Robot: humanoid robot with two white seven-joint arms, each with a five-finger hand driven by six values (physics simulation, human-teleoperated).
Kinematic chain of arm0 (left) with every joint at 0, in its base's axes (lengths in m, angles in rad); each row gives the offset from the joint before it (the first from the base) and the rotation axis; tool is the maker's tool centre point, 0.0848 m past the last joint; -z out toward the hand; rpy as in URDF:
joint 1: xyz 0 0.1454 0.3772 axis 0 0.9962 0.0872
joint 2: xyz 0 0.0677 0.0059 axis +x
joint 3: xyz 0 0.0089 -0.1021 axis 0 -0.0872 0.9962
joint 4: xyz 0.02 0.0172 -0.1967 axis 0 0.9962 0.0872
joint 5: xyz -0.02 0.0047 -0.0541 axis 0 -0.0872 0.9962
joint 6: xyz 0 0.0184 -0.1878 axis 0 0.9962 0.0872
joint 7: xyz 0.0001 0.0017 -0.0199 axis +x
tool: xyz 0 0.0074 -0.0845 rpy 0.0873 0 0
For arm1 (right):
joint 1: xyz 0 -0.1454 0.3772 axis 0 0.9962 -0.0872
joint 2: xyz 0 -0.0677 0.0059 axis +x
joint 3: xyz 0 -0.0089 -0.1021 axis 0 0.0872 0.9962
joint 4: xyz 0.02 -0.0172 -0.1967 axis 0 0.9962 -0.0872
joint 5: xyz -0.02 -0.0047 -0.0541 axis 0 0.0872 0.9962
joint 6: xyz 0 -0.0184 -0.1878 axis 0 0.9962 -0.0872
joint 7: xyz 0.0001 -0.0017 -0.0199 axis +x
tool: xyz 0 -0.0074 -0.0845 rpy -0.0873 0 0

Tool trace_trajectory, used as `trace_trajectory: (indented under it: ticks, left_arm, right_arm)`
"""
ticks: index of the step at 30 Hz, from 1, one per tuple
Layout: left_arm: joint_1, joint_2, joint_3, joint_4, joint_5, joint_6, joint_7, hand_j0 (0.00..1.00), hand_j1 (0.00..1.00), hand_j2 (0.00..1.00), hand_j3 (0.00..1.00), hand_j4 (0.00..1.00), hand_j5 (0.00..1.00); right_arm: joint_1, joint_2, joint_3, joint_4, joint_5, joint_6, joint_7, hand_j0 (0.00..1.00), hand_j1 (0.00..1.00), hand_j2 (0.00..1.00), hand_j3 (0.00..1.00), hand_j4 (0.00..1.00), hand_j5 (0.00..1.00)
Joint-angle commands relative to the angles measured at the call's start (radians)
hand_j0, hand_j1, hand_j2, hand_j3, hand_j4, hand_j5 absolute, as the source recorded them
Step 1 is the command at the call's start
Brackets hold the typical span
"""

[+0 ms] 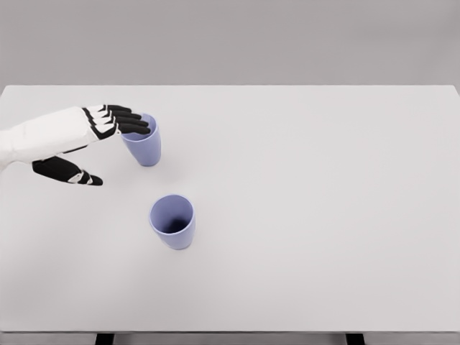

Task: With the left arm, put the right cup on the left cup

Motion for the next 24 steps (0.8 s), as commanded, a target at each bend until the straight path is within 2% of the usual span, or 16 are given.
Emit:
trace_trajectory:
  ticks: [1,10,17,18,19,20,21,22,24]
  left_arm:
    - [0.0,0.003,-0.014,0.0,0.002,0.001,0.0,1.0,1.0,1.0,1.0,1.0,1.0]
    - [-0.014,-0.001,-0.026,0.0,-0.002,0.001,0.002,1.0,1.0,1.0,1.0,1.0,1.0]
    - [-0.02,-0.066,-0.01,0.0,0.012,0.001,0.01,1.0,1.0,1.0,1.0,1.0,1.0]
    - [-0.026,-0.066,-0.014,0.001,0.028,0.001,0.005,1.0,1.0,1.0,1.0,1.0,1.0]
    - [-0.041,-0.057,-0.027,0.004,0.108,0.001,-0.007,1.0,1.0,1.0,1.0,1.0,1.0]
    - [-0.054,-0.02,-0.044,0.003,0.194,0.001,-0.061,1.0,1.0,1.0,1.0,1.0,1.0]
    - [-0.077,0.009,-0.067,0.0,0.246,0.001,-0.107,1.0,1.0,1.0,1.0,1.0,1.0]
    - [-0.089,0.009,-0.092,0.0,0.271,0.001,-0.131,1.0,1.0,1.0,1.0,1.0,1.0]
    - [-0.09,-0.009,-0.113,0.0,0.254,0.001,-0.134,1.0,1.0,1.0,1.0,1.0,1.0]
  right_arm:
    - [0.0,0.0,0.005,-0.001,0.001,0.001,-0.001,1.0,1.0,1.0,1.0,1.0,1.0]
    - [0.006,0.0,0.0,-0.001,0.001,-0.001,0.001,1.0,1.0,1.0,1.0,1.0,1.0]
    - [0.006,0.0,0.002,-0.001,0.001,-0.001,0.001,1.0,1.0,1.0,1.0,1.0,1.0]
    - [0.006,0.0,0.002,-0.001,0.001,-0.001,0.001,1.0,1.0,1.0,1.0,1.0,1.0]
    - [0.006,0.0,0.002,-0.001,0.001,-0.001,0.001,1.0,1.0,1.0,1.0,1.0,1.0]
    - [0.005,0.0,0.003,-0.001,0.001,-0.001,0.001,1.0,1.0,1.0,1.0,1.0,1.0]
    - [0.006,0.0,0.003,-0.001,0.001,-0.001,0.001,1.0,1.0,1.0,1.0,1.0,1.0]
    - [0.005,0.0,0.005,-0.001,0.001,-0.001,0.001,1.0,1.0,1.0,1.0,1.0,1.0]
    - [0.006,0.0,0.002,-0.001,0.001,-0.001,0.001,1.0,1.0,1.0,1.0,1.0,1.0]
